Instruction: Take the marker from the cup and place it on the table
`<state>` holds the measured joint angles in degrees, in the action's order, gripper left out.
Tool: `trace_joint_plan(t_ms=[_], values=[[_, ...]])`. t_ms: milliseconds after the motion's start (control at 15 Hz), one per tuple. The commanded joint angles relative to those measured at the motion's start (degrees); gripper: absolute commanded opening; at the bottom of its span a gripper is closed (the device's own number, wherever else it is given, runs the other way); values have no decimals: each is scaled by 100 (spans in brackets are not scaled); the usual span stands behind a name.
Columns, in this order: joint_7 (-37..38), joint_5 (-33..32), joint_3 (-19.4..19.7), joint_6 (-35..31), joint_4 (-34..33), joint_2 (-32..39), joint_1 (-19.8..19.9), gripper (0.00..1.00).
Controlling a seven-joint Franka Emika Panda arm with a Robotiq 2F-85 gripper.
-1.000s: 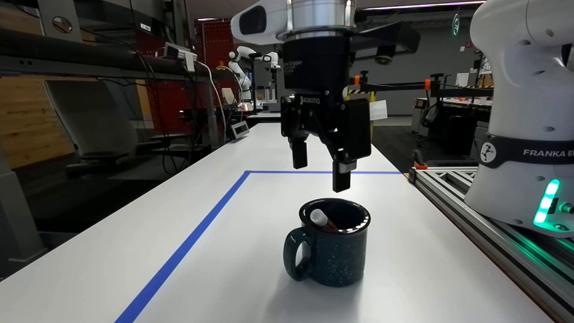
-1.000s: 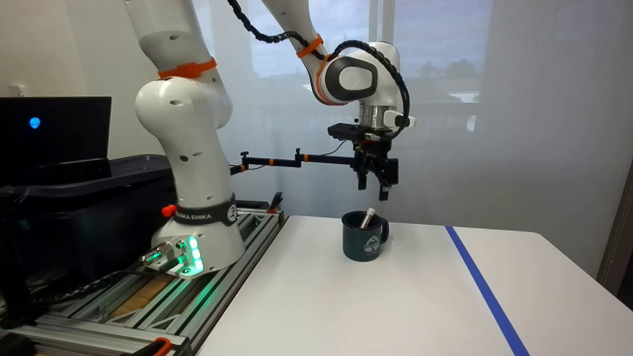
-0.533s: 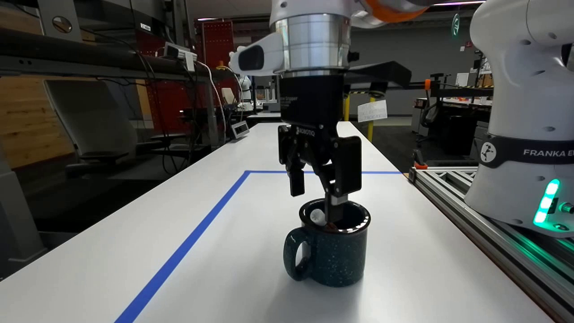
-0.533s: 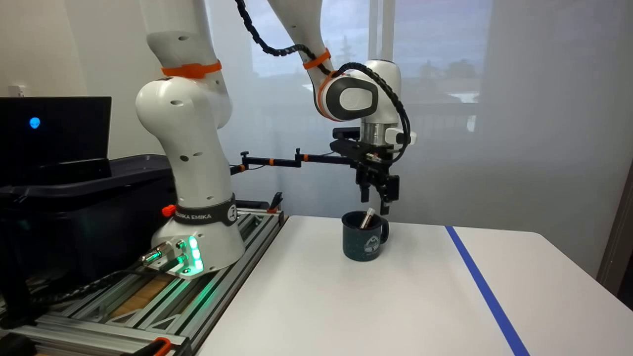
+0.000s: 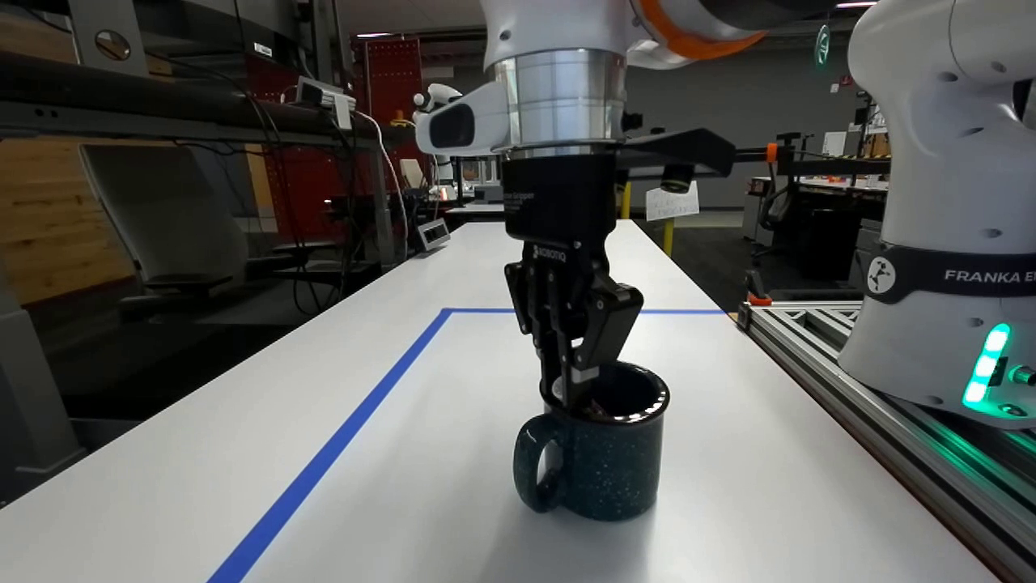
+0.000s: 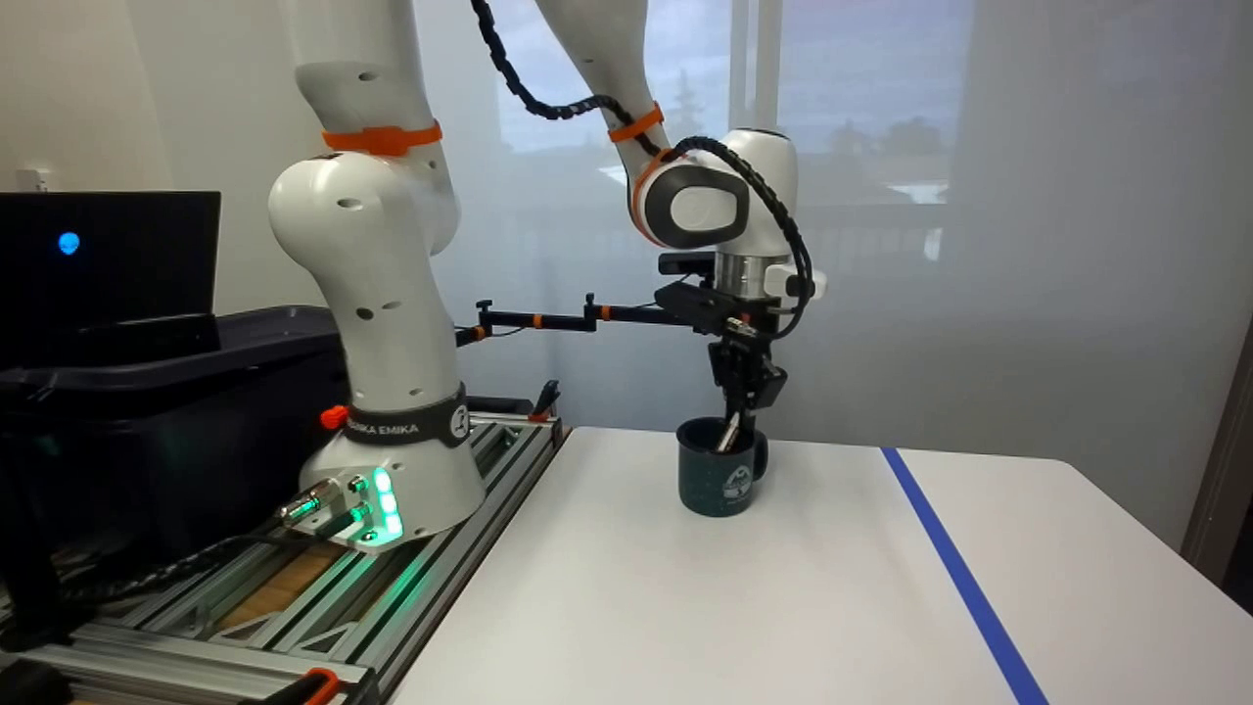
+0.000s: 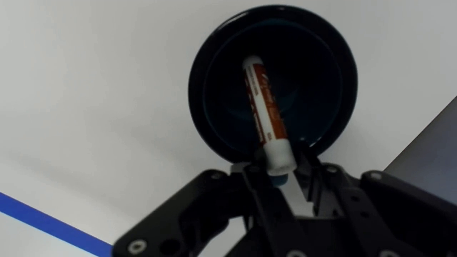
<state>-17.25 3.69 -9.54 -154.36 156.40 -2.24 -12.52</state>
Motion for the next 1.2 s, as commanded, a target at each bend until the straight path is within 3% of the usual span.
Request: trace_joint_plan(t_ms=[0, 67, 267, 667, 1133], values=[[-164, 147, -45, -10, 3, -53, -14, 1], [-155, 137, -46, -12, -2, -47, -11, 5], [-264, 248, -39, 50, -18, -41, -19, 5], [-926, 1061, 116, 1156, -10, -897, -15, 5], [-264, 731, 688, 2230, -31, -1964, 291, 5]])
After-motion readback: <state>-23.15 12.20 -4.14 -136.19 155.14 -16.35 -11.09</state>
